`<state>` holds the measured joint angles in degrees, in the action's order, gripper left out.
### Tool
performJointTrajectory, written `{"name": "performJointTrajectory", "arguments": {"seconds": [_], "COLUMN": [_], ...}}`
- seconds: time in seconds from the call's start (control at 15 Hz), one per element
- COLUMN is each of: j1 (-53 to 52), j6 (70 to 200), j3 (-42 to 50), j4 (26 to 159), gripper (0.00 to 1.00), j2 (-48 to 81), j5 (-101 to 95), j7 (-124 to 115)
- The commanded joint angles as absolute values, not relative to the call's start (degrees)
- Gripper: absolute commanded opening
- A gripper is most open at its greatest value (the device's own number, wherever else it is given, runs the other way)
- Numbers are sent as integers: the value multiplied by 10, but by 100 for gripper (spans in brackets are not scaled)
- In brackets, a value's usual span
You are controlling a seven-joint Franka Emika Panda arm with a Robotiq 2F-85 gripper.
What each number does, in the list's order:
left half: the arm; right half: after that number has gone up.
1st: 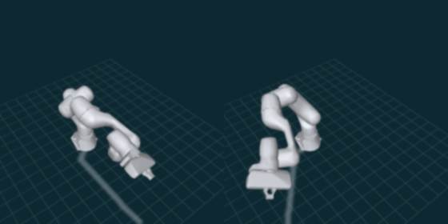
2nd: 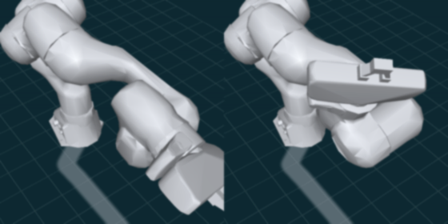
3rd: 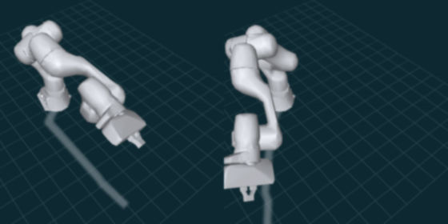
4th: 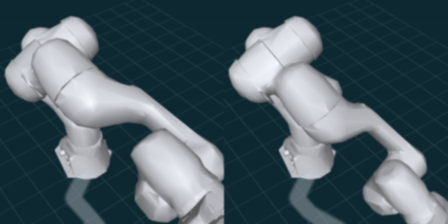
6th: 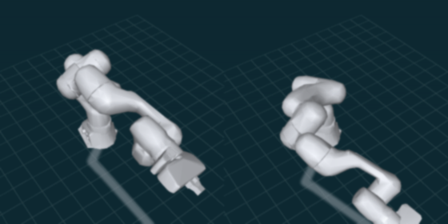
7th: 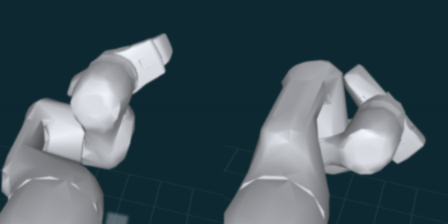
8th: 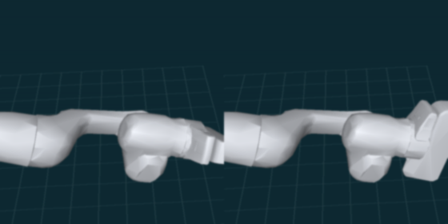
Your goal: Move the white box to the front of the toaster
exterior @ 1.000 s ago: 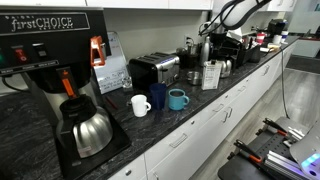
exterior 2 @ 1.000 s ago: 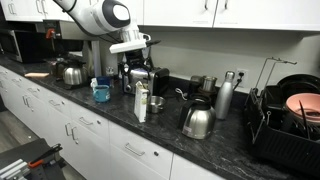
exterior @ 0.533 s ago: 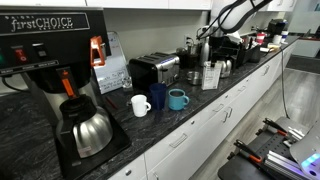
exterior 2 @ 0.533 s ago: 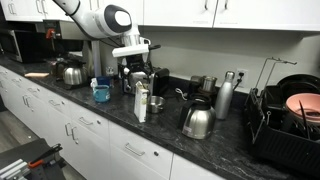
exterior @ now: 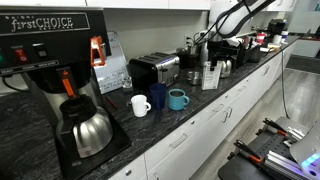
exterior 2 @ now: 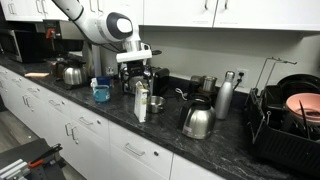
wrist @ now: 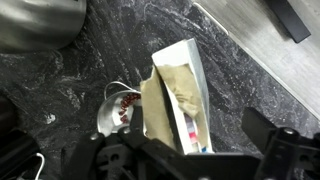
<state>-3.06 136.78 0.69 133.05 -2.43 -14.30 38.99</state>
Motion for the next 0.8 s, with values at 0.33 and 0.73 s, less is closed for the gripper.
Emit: {"name": "performJointTrajectory", "arguments": {"seconds": [0.33,0.73], "j1": [-17,-9], "j6": [1386,1382], "j3": [2,4], "j4": [1321,1307], "gripper": [58,16], "j2": [22,30], "j5": [-117,-101], "j7": [400,389]}}
